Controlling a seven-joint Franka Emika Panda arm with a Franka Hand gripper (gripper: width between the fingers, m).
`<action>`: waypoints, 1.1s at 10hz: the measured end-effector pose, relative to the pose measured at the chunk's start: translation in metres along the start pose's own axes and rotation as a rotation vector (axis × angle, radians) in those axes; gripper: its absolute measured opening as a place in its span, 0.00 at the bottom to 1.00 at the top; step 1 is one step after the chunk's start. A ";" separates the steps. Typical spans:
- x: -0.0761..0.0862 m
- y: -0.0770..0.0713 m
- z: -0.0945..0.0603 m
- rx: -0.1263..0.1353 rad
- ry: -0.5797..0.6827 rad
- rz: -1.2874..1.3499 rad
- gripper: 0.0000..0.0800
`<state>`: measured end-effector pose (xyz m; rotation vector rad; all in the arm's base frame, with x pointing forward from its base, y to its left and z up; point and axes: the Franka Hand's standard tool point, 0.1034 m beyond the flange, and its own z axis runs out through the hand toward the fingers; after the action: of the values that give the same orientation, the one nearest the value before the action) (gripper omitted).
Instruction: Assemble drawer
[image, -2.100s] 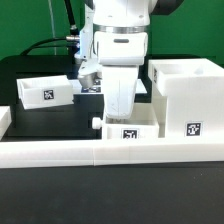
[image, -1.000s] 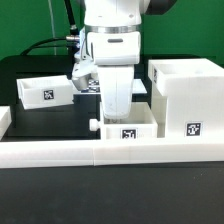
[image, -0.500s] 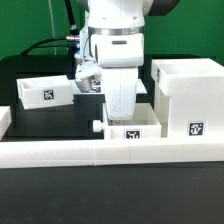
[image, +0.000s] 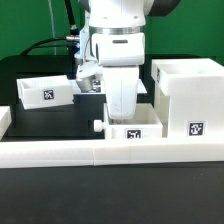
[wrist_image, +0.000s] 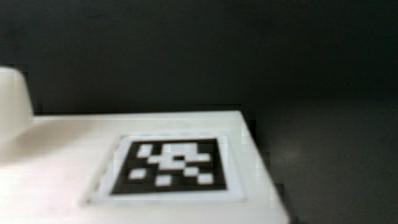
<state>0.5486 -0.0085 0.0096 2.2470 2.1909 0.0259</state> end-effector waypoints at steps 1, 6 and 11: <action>0.002 0.000 0.000 0.002 0.001 -0.003 0.05; 0.007 -0.001 0.001 -0.026 0.007 0.005 0.05; 0.011 -0.001 0.001 -0.029 -0.005 0.020 0.05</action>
Offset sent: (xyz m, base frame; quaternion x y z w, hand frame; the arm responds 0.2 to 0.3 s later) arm 0.0007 0.0080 0.0017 -0.0765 -0.0056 0.0007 0.9971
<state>0.5479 0.0023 0.0086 2.2519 2.1508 0.0519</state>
